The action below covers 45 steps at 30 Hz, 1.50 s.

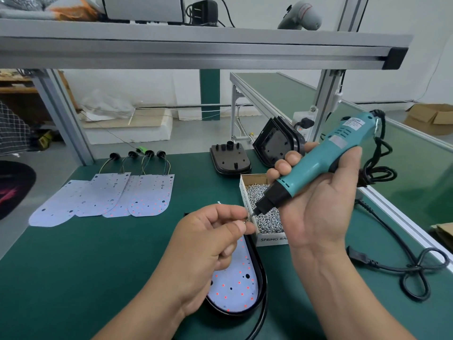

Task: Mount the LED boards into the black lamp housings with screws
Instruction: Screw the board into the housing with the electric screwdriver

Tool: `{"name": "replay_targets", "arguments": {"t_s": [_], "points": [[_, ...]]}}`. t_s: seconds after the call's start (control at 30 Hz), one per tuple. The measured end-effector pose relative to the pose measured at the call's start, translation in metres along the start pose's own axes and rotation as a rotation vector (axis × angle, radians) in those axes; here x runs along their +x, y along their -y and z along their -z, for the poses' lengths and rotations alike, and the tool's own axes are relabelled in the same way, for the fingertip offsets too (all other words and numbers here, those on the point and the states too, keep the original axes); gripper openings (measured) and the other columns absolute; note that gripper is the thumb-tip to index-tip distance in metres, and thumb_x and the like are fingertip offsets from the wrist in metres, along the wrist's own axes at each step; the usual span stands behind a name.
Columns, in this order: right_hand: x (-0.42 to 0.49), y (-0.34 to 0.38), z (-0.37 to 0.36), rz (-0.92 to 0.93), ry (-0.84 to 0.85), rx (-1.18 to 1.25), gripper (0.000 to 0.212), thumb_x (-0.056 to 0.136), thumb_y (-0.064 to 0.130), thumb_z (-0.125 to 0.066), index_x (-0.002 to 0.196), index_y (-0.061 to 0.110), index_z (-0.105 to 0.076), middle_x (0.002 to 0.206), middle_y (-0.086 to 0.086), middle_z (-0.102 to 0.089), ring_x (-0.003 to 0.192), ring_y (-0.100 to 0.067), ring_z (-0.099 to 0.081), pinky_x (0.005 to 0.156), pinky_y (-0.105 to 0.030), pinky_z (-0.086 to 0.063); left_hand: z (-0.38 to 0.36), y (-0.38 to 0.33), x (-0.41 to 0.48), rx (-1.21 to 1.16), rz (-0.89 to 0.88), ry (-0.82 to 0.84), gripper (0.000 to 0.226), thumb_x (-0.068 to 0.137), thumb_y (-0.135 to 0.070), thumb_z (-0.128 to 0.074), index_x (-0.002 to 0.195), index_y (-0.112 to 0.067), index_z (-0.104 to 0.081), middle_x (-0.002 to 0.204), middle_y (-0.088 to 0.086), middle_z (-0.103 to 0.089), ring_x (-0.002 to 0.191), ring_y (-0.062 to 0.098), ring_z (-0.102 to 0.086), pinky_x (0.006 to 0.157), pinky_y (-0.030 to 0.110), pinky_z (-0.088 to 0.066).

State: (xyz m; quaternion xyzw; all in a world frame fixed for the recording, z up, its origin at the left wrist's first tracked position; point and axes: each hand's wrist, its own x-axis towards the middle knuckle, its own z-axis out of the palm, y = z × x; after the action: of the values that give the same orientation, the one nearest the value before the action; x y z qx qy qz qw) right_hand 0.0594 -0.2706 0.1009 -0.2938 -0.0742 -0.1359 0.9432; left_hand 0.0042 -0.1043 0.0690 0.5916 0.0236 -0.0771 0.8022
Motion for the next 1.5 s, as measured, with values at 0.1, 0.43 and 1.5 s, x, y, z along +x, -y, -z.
{"name": "replay_targets", "arguments": {"t_s": [0.1, 0.43, 1.5], "points": [[0.002, -0.001, 0.002, -0.024, -0.056, 0.033, 0.054, 0.105, 0.068, -0.043, 0.104, 0.015, -0.054, 0.084, -0.007, -0.052, 0.069, -0.023, -0.052, 0.069, -0.037, -0.051, 0.001, -0.002, 0.000, 0.039, 0.012, 0.025, 0.020, 0.098, 0.001, -0.067, 0.112, -0.009, -0.076, 0.092, 0.015, -0.080, 0.050, 0.010, -0.035, 0.044, 0.019, -0.028], [0.012, -0.001, 0.013, -0.075, -0.140, 0.164, 0.052, 0.104, 0.063, -0.047, 0.099, 0.011, -0.056, 0.082, -0.008, -0.051, 0.066, -0.023, -0.049, 0.064, -0.037, -0.048, 0.024, -0.020, 0.009, 0.374, -0.104, -0.054, 0.013, 0.088, -0.039, -0.075, 0.096, -0.031, -0.081, 0.071, -0.009, -0.068, 0.048, 0.006, -0.041, 0.044, 0.017, -0.033], [-0.059, -0.036, 0.021, -0.130, 0.295, -0.236, 0.052, 0.107, 0.055, -0.031, 0.113, 0.009, -0.053, 0.080, -0.015, -0.047, 0.067, -0.027, -0.044, 0.068, -0.042, -0.042, 0.072, -0.001, 0.042, 0.920, 0.072, 0.075, 0.026, 0.087, -0.041, -0.079, 0.103, -0.022, -0.080, 0.102, 0.000, -0.081, 0.103, 0.024, -0.075, 0.101, 0.047, -0.057]]}}
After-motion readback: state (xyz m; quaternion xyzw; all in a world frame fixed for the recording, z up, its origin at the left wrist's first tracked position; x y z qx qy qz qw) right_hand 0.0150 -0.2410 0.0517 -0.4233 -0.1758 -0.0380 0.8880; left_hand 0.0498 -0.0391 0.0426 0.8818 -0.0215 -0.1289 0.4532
